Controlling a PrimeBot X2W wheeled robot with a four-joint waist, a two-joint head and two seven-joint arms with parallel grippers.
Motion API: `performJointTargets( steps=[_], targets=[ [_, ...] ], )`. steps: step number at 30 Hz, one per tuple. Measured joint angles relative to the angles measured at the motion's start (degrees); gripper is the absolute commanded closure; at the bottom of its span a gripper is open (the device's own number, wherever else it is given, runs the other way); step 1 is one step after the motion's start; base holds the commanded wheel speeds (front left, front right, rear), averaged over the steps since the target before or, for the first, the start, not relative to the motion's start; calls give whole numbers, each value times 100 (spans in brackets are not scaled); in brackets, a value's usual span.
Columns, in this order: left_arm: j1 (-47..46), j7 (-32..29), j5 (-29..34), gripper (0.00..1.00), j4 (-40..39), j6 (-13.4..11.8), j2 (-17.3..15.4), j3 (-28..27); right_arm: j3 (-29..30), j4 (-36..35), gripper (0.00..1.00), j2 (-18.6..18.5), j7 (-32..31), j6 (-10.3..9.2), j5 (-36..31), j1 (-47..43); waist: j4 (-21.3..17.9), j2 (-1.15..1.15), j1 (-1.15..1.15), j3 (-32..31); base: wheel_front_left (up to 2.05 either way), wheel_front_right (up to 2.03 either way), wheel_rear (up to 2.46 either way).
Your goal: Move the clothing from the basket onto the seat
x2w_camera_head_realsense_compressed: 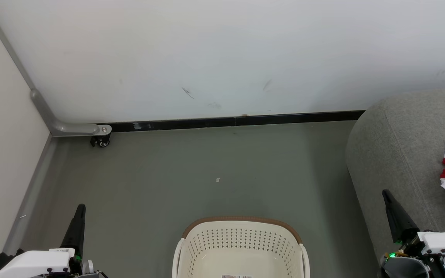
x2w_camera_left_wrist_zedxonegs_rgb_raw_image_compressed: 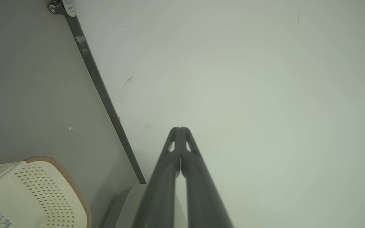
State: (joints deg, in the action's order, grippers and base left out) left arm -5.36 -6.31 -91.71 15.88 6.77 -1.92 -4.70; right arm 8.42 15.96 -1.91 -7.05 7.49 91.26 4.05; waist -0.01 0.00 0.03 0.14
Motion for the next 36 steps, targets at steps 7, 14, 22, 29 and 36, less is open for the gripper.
performJointTargets(
  steps=[7, 14, 22, 29, 36],
  targets=[
    [0, 0, 0, 100, 1, 0, 0, 0, -5, -7, 100, 0, 1, 0, 0, 0, 0, 0, 0, 0, 0, 0, 0],
    [0, 0, 0, 100, 2, 0, 0, 0, -11, -14, 100, 0, 5, 0, 0, -1, 0, 0, 0, 0, 0, 0, 0],
    [0, 0, 0, 100, 4, 1, 1, 0, -16, -21, 100, 0, 5, 0, 0, -1, 0, 0, -1, 0, 0, 0, 0],
    [0, 0, 0, 100, 5, 1, 1, 0, -20, -23, 100, 0, 7, 0, 0, -1, 1, 0, -1, 1, 0, 0, 0],
    [0, 0, 0, 100, 9, 1, 1, 0, -22, -24, 100, -1, 7, 0, 0, -1, 1, 0, -1, 1, 0, 0, 0]
  ],
)
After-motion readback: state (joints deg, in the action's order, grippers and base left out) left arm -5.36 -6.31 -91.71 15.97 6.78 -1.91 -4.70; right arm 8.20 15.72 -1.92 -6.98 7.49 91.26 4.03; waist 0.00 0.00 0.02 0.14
